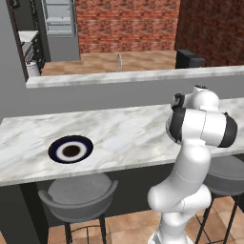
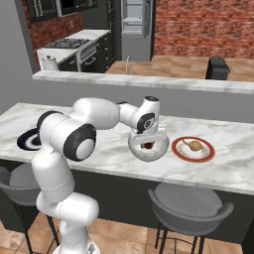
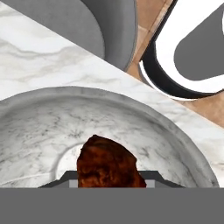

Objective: Pick the chicken drumstick and onion from their plates and place them in the bowl. Then put the bowl in the fridge.

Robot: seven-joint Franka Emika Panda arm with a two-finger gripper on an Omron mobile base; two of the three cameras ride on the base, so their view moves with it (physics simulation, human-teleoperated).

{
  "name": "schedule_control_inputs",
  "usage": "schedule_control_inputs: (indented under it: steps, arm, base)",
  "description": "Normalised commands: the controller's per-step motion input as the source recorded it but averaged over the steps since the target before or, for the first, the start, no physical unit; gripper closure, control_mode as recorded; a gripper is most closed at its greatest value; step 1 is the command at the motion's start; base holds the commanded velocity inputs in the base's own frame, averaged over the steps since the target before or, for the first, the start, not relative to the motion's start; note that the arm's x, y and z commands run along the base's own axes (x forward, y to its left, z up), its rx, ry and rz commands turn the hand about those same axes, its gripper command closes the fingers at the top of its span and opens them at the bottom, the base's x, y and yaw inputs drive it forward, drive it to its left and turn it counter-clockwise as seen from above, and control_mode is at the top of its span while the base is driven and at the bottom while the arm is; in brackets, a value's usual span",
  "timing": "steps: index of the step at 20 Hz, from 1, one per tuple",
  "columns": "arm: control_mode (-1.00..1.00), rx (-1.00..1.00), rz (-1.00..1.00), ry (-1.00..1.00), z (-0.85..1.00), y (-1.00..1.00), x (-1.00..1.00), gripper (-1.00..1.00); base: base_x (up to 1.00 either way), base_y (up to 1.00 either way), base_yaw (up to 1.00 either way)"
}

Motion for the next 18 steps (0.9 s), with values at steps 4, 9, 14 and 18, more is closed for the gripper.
schedule_control_inputs:
  steps: [4,9,14,18]
  arm:
    - [-1.0,0.0,-0.02,0.0,-0.08,0.0,0.06,1.0]
    - [-1.0,-0.01,-0.01,0.0,-0.02,0.01,0.04,-1.0]
    - [-1.0,0.0,0.0,0.0,0.0,0.01,0.0,-1.0]
    - [-1.0,0.0,0.0,0.0,0.04,0.0,0.0,-1.0]
  base:
    - [0.0,0.0,0.0]
    - [0.0,0.0,0.0]
    - [0.0,0.0,0.0]
    - [0.0,0.0,0.0]
